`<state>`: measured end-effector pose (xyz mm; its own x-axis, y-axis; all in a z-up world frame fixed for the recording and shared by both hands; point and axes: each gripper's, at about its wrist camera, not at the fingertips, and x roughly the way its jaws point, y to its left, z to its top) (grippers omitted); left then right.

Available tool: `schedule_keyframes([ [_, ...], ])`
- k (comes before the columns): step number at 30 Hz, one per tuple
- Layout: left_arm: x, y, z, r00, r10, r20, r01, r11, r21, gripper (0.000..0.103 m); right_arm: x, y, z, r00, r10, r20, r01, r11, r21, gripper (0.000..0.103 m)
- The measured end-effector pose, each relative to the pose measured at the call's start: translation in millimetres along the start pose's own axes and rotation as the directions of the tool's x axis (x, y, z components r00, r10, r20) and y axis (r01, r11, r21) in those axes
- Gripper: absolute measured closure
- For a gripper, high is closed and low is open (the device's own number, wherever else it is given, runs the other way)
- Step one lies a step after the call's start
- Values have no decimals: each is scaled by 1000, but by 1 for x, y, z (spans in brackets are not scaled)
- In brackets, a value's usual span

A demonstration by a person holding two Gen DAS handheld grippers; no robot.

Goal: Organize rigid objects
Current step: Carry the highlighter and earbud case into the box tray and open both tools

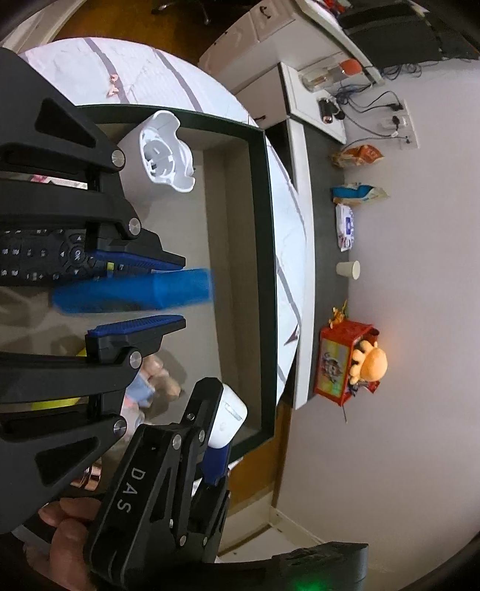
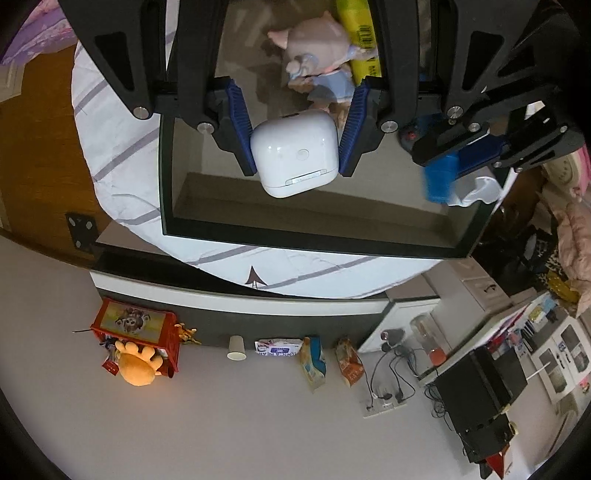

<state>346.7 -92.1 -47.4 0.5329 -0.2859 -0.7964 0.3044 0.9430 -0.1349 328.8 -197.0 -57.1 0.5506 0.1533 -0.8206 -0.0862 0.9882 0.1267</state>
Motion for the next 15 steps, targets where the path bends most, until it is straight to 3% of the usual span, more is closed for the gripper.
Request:
schedule_keyframes([
  [1,1,-1,0,1000,6,-8,-6,1000,6,74,1,0,1,1000,5,-4,-5,1000,3,53],
  [2,2,-2,-1,1000,10,-15,-10,1000,10,69,2,0,0,1000,16,-8,-16,1000,10,41],
  [3,0,-2,-2,1000,22,-12,-22,1000,12,56,1,-2,0,1000,7,-3,-7,1000,21,36],
  [4,-2,-1,-3,1000,28,-6,-28,1000,13,45,0,-4,1,1000,0,5,0,1000,29,20],
  [5,-7,-1,-4,999,35,11,-35,999,11,22,-3,-6,1,1000,9,17,-10,999,40,18],
  [6,-13,0,-5,999,37,30,-37,999,7,7,-7,-8,-1,999,22,27,-23,998,51,18],
  [9,-31,0,-9,997,42,64,-43,999,3,0,-20,-7,-4,999,1,47,-4,999,47,18],
  [15,-62,-2,-22,989,103,103,-106,994,31,0,-62,-5,-24,990,16,142,-28,996,85,16],
])
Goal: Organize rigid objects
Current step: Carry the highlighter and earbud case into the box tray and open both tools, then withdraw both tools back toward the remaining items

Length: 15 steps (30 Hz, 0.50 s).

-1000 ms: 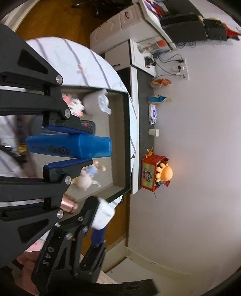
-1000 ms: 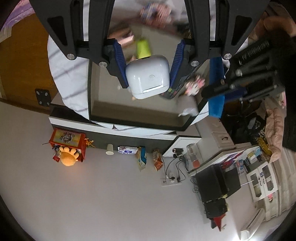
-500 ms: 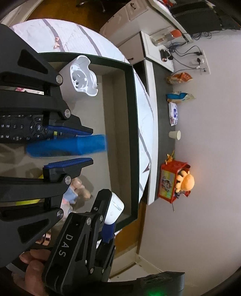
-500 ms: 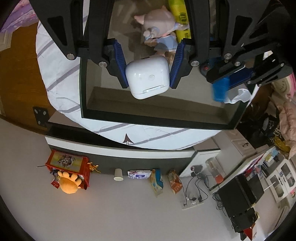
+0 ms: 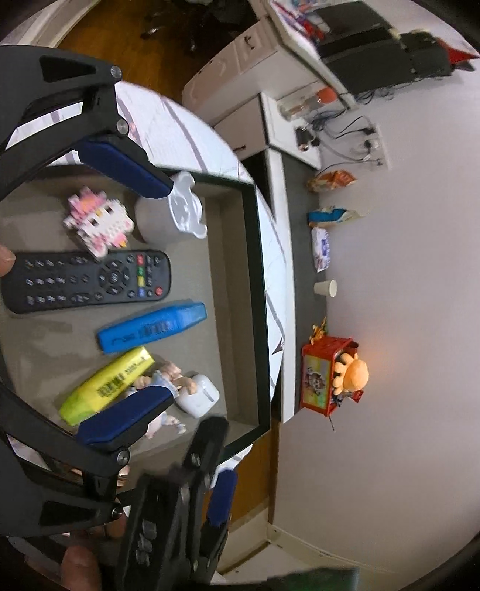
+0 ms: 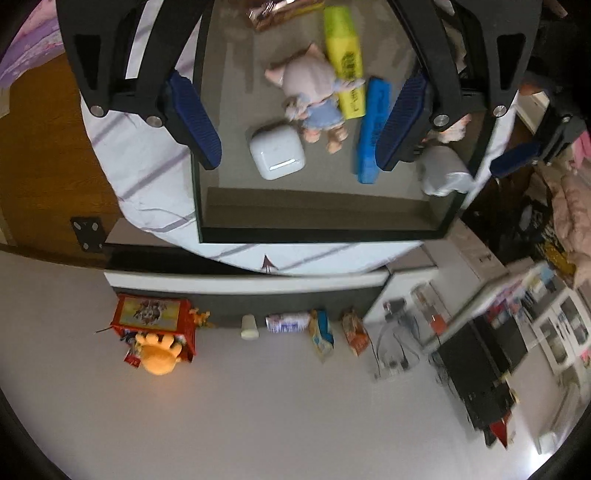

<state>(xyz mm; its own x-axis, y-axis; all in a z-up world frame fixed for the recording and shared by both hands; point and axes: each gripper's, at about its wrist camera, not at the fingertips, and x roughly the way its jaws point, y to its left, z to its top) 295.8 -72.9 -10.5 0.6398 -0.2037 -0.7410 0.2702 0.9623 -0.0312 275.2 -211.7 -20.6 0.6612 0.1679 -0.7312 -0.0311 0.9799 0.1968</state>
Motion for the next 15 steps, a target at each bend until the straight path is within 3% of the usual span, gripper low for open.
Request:
schedule_keyframes([
  [5,-35,9,-11,998,23,52,-22,999,-32,0,-42,8,-16,995,57,88,-58,998,17,13],
  [6,-46,12,-15,998,26,65,-23,999,-41,0,-51,10,-21,993,64,99,-67,998,19,11],
  [7,-51,11,-17,997,26,73,-23,999,-43,0,-58,13,-26,992,67,105,-70,997,21,0],
  [15,-109,13,-57,990,46,130,-42,999,-33,0,-102,21,-73,985,100,141,-104,994,27,0],
])
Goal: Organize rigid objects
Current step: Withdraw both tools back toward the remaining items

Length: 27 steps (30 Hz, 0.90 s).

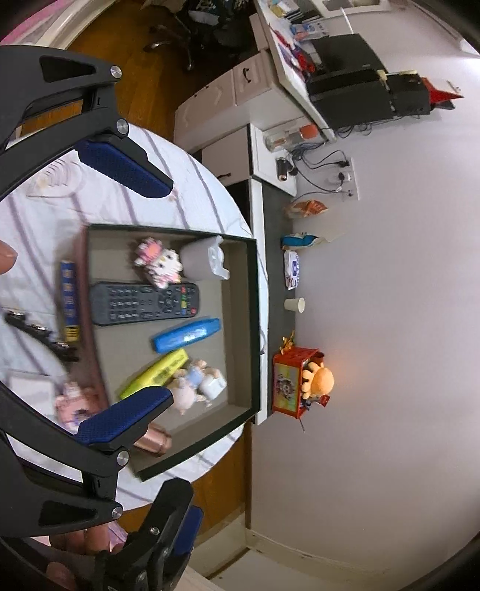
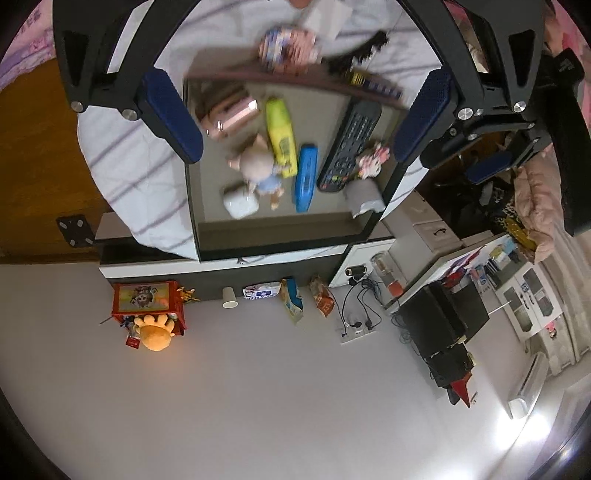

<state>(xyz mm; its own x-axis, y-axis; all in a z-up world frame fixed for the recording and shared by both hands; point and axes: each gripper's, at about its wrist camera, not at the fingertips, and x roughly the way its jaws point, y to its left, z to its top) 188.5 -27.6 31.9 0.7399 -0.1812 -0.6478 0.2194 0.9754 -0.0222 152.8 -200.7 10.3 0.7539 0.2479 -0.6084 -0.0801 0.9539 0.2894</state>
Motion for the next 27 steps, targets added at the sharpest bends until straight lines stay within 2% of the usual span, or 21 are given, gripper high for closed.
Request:
schedule_keyframes([
  [8,-32,5,-47,1000,10,-15,-11,1000,-30,0,-23,9,-48,998,-58,-34,57,998,-26,0],
  [14,-40,8,-76,999,24,-38,-26,997,-68,0,-36,18,-65,994,-105,-38,103,993,-59,0],
  [21,-49,7,-96,997,61,-40,-64,995,-75,0,-46,27,-78,989,-143,-37,139,986,-92,0],
  [27,-46,8,-109,996,67,-63,-71,995,-74,0,-41,25,-97,979,-187,-85,178,978,-108,0],
])
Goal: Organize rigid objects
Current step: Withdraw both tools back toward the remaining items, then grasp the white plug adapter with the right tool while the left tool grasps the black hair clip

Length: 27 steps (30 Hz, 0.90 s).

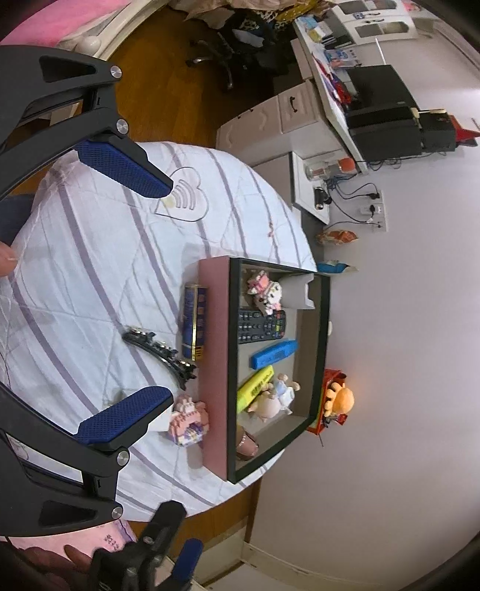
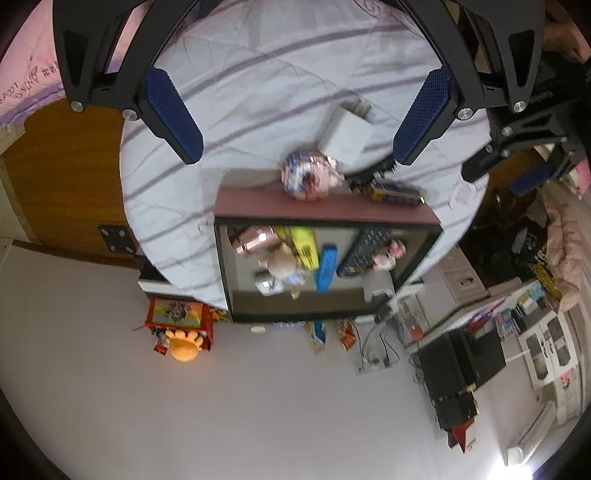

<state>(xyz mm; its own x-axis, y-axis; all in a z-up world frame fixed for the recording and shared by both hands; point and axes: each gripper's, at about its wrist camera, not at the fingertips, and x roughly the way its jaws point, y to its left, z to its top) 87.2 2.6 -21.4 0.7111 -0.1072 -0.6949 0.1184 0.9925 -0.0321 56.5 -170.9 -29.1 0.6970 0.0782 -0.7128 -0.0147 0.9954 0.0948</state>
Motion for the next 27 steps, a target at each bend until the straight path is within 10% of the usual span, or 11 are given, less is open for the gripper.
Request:
schedule_keyframes([
  [27,31,14,-14,997,3,-76,-5,1000,-20,0,45,26,-21,988,22,-151,-24,1000,-14,0],
])
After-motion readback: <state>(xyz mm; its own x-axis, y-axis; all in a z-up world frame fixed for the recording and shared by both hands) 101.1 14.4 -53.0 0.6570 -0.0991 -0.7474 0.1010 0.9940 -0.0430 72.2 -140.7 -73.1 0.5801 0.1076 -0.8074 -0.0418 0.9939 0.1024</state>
